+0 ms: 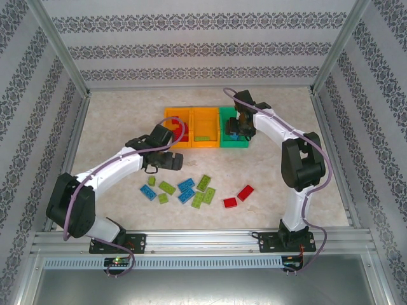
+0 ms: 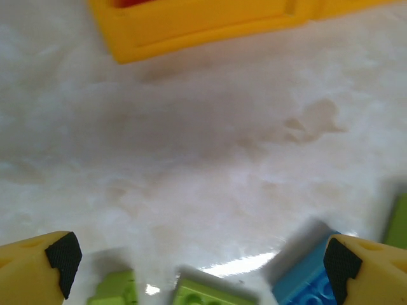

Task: Sort the legos into containers by color

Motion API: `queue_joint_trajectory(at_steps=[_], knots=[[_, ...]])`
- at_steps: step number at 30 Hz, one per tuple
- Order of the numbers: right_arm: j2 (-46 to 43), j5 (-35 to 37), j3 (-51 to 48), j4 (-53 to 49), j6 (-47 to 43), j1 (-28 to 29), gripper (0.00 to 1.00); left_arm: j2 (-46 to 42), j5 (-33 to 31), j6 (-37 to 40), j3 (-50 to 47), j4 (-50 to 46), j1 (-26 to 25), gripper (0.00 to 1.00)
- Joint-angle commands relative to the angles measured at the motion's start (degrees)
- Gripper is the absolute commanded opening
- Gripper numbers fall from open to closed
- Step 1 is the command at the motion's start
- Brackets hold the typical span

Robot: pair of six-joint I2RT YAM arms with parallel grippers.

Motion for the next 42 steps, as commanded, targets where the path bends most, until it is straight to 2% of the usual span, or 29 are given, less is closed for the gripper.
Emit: queue_joint_trajectory(at_steps=[1, 8, 13, 25, 27, 31, 37, 42], knots=[[-3.33, -0.14, -0.92, 0.14, 1.28, -0.13, 0.70, 1.75, 0.20, 4.90, 3.26, 1.23, -4.70, 1.00], [-11.42, -1.03, -6.42, 2.65, 2.76, -0.11, 0.79, 9.84, 0.22, 6.36, 9.46, 0.21, -12.68, 0.98], [-17.74, 0.86, -11.75, 3.49, 2.53, -0.28, 0.82, 15.56, 2.61, 5.61, 12.94, -0.65, -15.59, 0.94], [-26.63, 0.58, -22.99, 4.31, 3.03, -4.60, 0.85, 23.78, 5.22, 4.30, 18.47, -4.64, -18.25, 0.88], [-27.82, 0.81, -24.50, 4.35, 3.10, -5.40, 0.85, 24.72, 5.66, 3.89, 18.71, -4.82, -18.34, 0.84], [-30.34, 0.84, -27.36, 4.38, 3.28, -7.05, 0.85, 25.87, 6.05, 3.67, 19.08, -4.56, -18.34, 0.71], [-33.22, 1.05, -30.84, 4.47, 3.47, -8.93, 0.86, 27.82, 7.01, 4.67, 20.40, -4.81, -18.34, 0.68], [-35.21, 1.03, -32.63, 4.41, 3.42, -10.10, 0.86, 29.11, 6.84, 4.55, 20.35, -5.01, -18.34, 0.62]])
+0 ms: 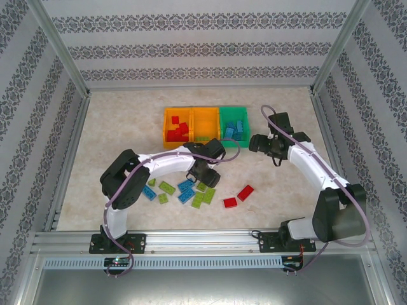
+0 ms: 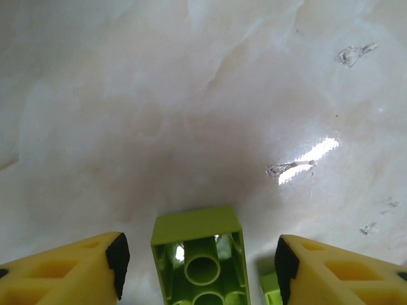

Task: Sort the legos into containers by color

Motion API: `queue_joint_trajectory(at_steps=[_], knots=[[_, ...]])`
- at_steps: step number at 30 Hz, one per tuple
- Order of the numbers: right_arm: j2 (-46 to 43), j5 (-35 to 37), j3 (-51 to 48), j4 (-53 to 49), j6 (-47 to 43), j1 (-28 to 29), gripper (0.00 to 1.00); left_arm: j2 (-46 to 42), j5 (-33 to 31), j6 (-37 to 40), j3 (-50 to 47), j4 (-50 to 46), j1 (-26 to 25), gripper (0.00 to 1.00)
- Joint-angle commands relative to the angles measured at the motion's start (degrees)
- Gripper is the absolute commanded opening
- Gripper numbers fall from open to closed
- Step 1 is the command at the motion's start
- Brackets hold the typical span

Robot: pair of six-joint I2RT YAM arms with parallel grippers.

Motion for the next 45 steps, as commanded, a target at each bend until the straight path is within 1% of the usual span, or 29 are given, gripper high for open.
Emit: queue_joint_trajectory(at_steps=[1, 4, 6, 8, 13, 18, 22, 25, 28, 32, 35, 40, 45], knots=[[-2.36, 0.93, -1.47, 0.32, 0.99, -0.92, 0.87, 1.46, 0.09, 0.30, 0.73, -2.29, -0.64, 0.61], [-3.34, 1.09, -2.04, 0.32, 0.93, -1.51, 0.87, 2.04, 0.13, 0.37, 0.69, -2.43, -0.64, 0.59], [-3.89, 1.10, -2.43, 0.26, 0.96, -1.89, 0.87, 2.43, -0.17, 0.16, 0.73, -2.34, -0.63, 0.56], [-4.46, 1.05, -2.94, 0.23, 0.99, -2.11, 0.87, 2.74, -0.17, -0.10, 0.86, -2.33, -0.64, 0.51], [-5.54, 1.27, -4.40, 0.14, 1.23, -2.30, 0.87, 2.91, -0.82, -0.71, 1.07, -2.08, -0.56, 0.34], [-7.59, -0.21, -8.13, 1.12, 1.81, -2.02, 0.86, 2.17, -2.93, -0.58, 3.19, -3.01, -0.30, 0.27], [-10.13, -0.94, -12.41, 2.13, 1.51, -0.03, 0.83, 0.13, -5.23, -0.02, 6.80, -4.06, 1.51, 0.26], [-12.73, 1.31, -15.21, 2.34, 1.14, 3.02, 0.83, -1.25, -6.15, 0.02, 10.30, -4.27, 4.68, 0.28], [-15.16, 2.44, -18.02, 2.03, 3.24, 5.41, 0.83, -0.88, -5.29, -0.34, 14.13, -4.31, 8.75, 0.28], [-17.50, 2.66, -21.77, 1.47, 8.74, 7.56, 0.83, 2.73, -1.88, -0.94, 20.65, -4.12, 13.77, 0.28], [-18.71, 2.68, -23.58, 1.33, 12.20, 9.70, 0.82, 6.43, 0.65, -1.51, 25.85, -3.75, 16.19, 0.27], [-19.89, 2.46, -24.79, -0.30, 16.54, 13.86, 0.82, 11.74, 2.41, -1.15, 34.22, -4.00, 17.71, 0.27], [-19.05, 0.63, -25.71, -3.89, 23.45, 16.82, 0.82, 16.41, 1.75, -2.29, 40.18, -4.03, 18.93, 0.27]])
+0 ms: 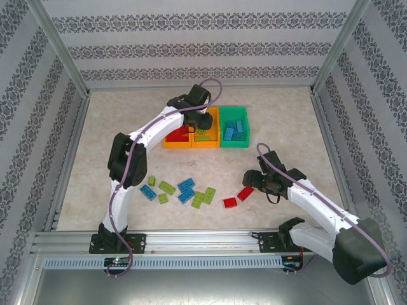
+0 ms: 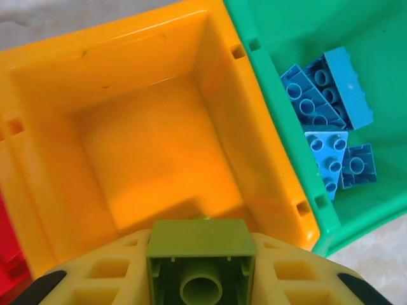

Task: Sort the legos into containers by color

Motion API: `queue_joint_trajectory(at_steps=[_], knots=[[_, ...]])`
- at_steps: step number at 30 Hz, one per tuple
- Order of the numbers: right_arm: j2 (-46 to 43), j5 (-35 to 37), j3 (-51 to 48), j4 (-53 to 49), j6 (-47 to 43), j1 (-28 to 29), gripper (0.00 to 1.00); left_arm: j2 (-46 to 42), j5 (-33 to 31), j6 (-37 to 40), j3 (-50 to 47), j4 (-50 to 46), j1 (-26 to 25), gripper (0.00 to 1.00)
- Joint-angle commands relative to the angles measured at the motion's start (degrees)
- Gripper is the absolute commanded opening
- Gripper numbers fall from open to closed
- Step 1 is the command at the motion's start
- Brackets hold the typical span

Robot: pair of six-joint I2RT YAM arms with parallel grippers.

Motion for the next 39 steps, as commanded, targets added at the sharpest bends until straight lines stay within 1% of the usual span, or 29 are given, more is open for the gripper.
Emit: queue_joint_trajectory(at_steps=[1, 5, 8, 9, 13, 14, 15, 18, 21, 23, 28, 32, 34, 36, 39], knots=[[0.10, -0.53, -1.66, -3.57, 8.05, 1.66, 0.82, 2.00, -0.04, -1.81, 3.90, -0.72, 1.26, 0.28], [0.03, -1.85, -3.12, -0.81, 14.00, 2.39, 0.81, 3.97, -1.25, -2.13, 6.13, 0.07, 1.37, 0.30], [1.17, -1.78, -1.99, 0.01, 16.06, 3.42, 0.81, 4.95, -2.12, -2.36, 7.07, -0.08, 1.37, 0.35], [1.82, -1.58, -1.38, 0.07, 16.44, 3.86, 0.82, 5.09, -2.12, -2.49, 7.10, -0.11, 1.37, 0.38], [4.48, -1.85, -0.21, 0.55, 17.35, 4.62, 0.83, 5.14, -0.90, -2.97, 6.80, -0.20, 1.37, 0.46], [5.29, -2.31, -0.24, 0.69, 17.43, 4.67, 0.83, 4.94, -0.47, -3.07, 6.63, -0.37, 1.34, 0.49], [6.16, -2.69, -0.23, 0.85, 17.30, 4.71, 0.83, 4.71, -0.13, -3.16, 6.34, -0.42, 1.28, 0.54], [8.51, -3.22, 0.21, 1.07, 17.30, 4.79, 0.81, 3.21, 0.65, -3.47, 4.99, 0.14, 1.28, 0.64], [10.42, -3.22, 0.88, 1.72, 17.07, 4.93, 0.79, 1.16, 0.99, -3.78, 3.03, 1.04, 1.26, 0.69], [11.99, -2.88, 1.59, 1.76, 16.52, 4.92, 0.77, -0.92, 1.06, -4.01, 1.03, 2.08, 1.15, 0.75], [15.71, -3.37, 3.22, 2.40, 15.61, 5.38, 0.67, -7.08, -0.62, -3.54, -4.63, 4.32, 1.19, 0.92], [17.08, -2.85, 4.30, 2.75, 15.70, 6.42, 0.52, -12.07, -3.12, -2.51, -9.21, 5.78, 1.20, 0.99], [17.65, -2.55, 4.97, 3.10, 15.93, 6.79, 0.47, -14.48, -4.11, -2.08, -12.13, 6.71, 1.22, 1.00], [18.19, -2.21, 5.77, 3.34, 15.98, 7.17, 0.44, -16.89, -5.28, -1.60, -14.84, 7.31, 1.28, 1.00], [18.77, -1.34, 7.52, 3.50, 15.61, 7.72, 0.34, -19.45, -6.66, -0.86, -18.38, 7.27, 1.28, 1.00]])
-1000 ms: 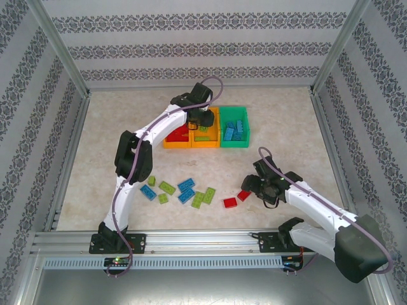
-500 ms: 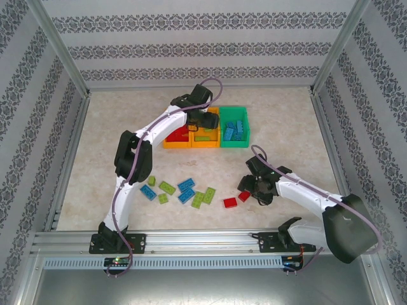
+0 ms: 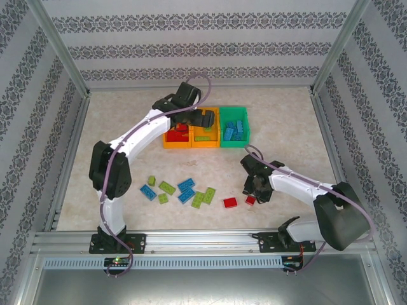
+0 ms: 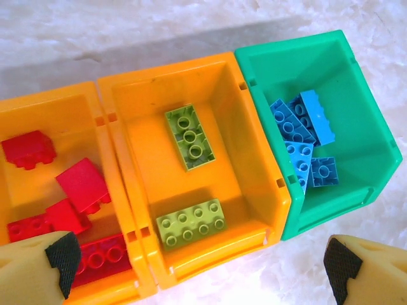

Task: Sort the legos into containers by color

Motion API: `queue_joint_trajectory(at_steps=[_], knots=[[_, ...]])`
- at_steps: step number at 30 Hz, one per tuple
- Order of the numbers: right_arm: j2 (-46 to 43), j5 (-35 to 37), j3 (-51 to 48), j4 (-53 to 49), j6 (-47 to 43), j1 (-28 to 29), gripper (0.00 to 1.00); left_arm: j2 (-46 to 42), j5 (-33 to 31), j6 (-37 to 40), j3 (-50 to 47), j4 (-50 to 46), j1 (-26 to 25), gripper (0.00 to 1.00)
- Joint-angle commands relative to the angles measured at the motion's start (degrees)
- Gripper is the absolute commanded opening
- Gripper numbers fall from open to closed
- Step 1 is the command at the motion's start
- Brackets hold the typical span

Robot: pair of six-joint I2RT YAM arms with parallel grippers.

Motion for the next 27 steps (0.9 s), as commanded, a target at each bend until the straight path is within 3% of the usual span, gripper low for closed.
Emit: queue_joint_trajectory(at_steps=[1, 4, 11, 17, 27], knots=[[1.31, -2.05, 3.73, 6.95, -0.50, 1.33, 0.30, -2.79, -3.17, 1.83, -4.24, 1.34, 0.58, 1.00], [2.12, -1.18, 7.71, 6.48, -2.49, 1.71, 0.24, -5.62, -3.92, 1.92, -9.10, 2.21, 0.58, 1.00], [7.83, -4.01, 22.96, 9.92, -10.93, 1.92, 0.23, -15.84, -5.12, 1.38, -24.87, 8.80, 0.58, 0.99], [20.44, -12.07, 41.40, 14.89, -16.21, 1.39, 0.23, -26.26, -4.95, 3.87, -37.17, 13.07, 0.58, 0.99], [42.76, -22.17, 67.81, 16.74, -17.24, 1.42, 0.26, -38.97, -7.61, 3.38, -49.53, 9.87, 0.58, 0.99]])
